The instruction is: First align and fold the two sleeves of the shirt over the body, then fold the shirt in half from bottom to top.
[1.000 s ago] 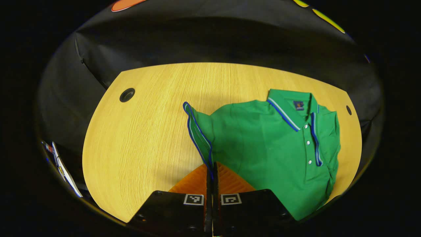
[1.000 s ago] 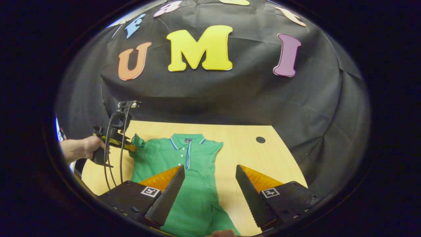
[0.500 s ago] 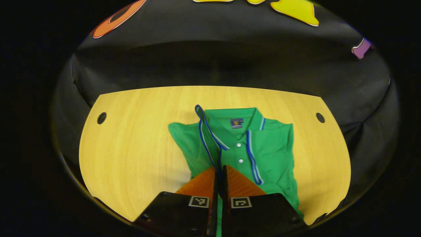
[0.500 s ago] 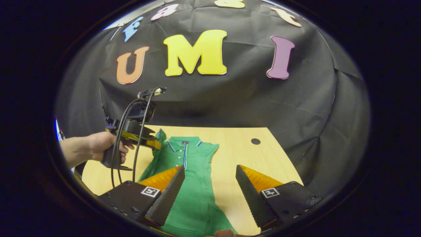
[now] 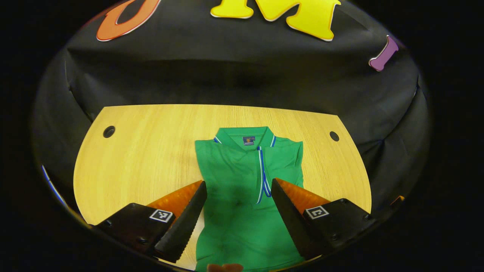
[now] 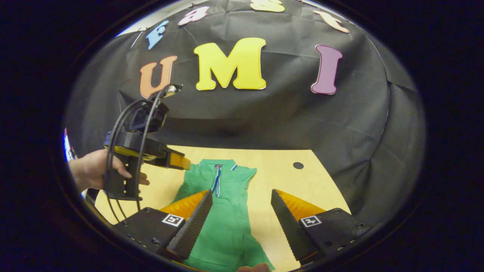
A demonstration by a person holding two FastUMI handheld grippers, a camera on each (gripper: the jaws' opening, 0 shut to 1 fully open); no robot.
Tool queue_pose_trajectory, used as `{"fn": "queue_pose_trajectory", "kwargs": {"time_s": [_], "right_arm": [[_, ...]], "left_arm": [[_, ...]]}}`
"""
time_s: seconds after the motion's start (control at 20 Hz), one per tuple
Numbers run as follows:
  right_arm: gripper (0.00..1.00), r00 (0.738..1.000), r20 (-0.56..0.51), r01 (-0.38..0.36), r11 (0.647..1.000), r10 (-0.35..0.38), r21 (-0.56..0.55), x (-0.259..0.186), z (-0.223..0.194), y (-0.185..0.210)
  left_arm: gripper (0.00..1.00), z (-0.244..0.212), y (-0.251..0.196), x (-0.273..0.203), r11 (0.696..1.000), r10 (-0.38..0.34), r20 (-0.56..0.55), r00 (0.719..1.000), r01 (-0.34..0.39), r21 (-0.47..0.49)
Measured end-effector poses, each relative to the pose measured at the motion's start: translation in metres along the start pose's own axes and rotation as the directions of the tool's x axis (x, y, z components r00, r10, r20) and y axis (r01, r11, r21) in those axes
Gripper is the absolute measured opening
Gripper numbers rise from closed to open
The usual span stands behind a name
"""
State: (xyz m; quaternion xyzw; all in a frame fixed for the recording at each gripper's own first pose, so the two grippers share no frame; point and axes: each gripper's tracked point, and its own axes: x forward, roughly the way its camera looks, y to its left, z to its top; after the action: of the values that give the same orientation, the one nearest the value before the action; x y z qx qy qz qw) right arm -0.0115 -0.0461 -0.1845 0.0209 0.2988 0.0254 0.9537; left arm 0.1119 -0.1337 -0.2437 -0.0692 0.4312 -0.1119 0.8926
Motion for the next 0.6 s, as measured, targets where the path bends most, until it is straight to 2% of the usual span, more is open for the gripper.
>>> {"fn": "queue_pose_trajectory", "kwargs": {"time_s": [0.25,0.45,0.6], "right_arm": [[0.95,1.000,0.003,-0.009,0.999,0.009,-0.031,-0.008,-0.006,-0.003],[0.96,0.999,-0.045,-0.012,0.998,0.009,-0.063,-0.021,-0.031,-0.010],[0.95,0.992,-0.125,-0.020,0.995,0.007,-0.099,-0.030,-0.065,-0.016]], "left_arm": [[1.00,-0.009,0.024,-0.055,1.000,0.019,0.100,0.995,-0.020,0.006],[1.00,-0.052,0.043,-0.097,0.999,0.039,0.132,0.990,-0.042,0.022],[1.00,-0.097,0.053,-0.113,0.993,0.051,0.129,0.990,-0.064,0.095]]}}
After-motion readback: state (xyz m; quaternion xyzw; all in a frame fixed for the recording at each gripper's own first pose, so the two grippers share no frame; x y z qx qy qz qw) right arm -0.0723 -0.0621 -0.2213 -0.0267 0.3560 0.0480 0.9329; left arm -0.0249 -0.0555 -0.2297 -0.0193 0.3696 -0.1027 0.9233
